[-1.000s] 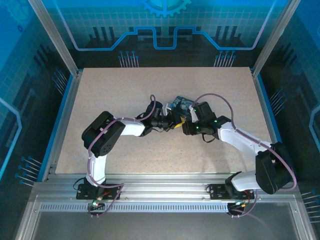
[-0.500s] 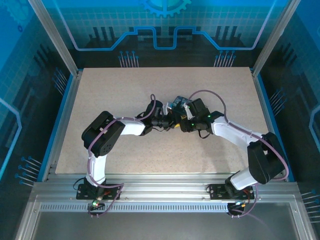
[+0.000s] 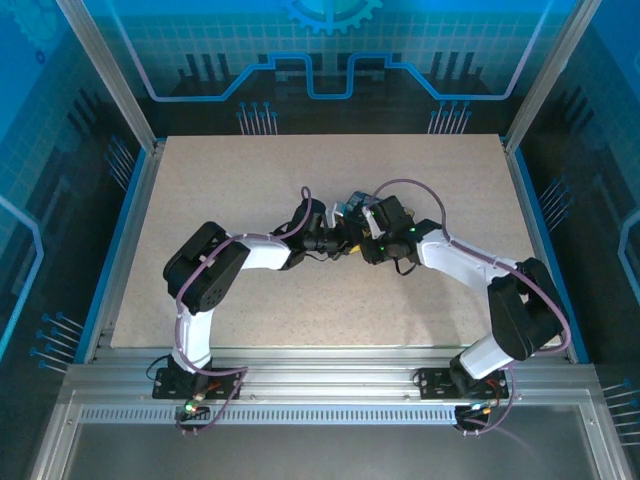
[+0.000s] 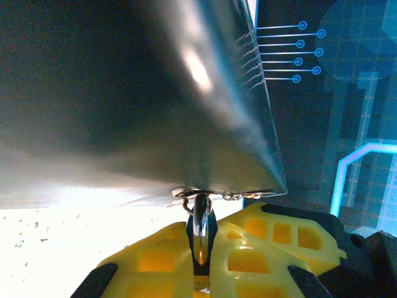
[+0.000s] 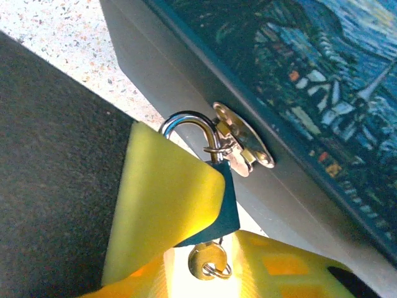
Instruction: Unlock the padlock with the key
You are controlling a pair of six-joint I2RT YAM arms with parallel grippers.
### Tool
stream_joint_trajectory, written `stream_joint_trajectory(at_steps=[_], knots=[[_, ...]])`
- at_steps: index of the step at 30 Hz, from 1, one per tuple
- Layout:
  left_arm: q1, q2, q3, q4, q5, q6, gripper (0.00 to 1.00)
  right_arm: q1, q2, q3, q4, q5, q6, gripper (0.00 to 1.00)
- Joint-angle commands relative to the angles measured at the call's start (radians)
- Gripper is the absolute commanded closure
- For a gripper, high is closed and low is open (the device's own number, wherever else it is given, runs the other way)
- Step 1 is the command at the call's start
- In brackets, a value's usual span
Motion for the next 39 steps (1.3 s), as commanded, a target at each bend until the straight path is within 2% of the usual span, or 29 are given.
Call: stream_joint_trajectory(at_steps=[1, 4, 13, 19, 26, 33, 39], knots=[[-0.006, -0.022, 0.026, 0.025, 0.046, -0.002, 1.0, 0.01, 0.015, 0.036, 0.015, 0.014, -0.005, 0.79], [-0.006, -0.018, 0.026, 0.018, 0.046, 0.001, 1.0, 0.009, 0.019, 0.041, 0.012, -0.006, -0.012, 1.0], [-0.006, -0.023, 0.01, 0.019, 0.039, 0.006, 1.0, 0.008, 0.035, 0.014, 0.031, -0.047, -0.015, 1.0], [0.0, -0.025, -0.027, 0.01, 0.005, 0.014, 0.81, 0.012, 0.048, -0.016, 0.048, -0.063, -0.03, 1.0], [0.021, -0.045, -0.105, 0.032, -0.037, 0.005, 0.66, 0.036, 0.076, -0.048, 0.071, -0.068, -0.042, 1.0], [0.055, -0.083, -0.192, 0.066, -0.061, -0.002, 0.62, 0.05, 0.119, -0.057, 0.072, -0.069, -0.037, 1.0], [0.08, -0.116, -0.234, 0.072, -0.064, 0.013, 0.61, 0.051, 0.095, -0.076, 0.063, -0.052, -0.034, 1.0]])
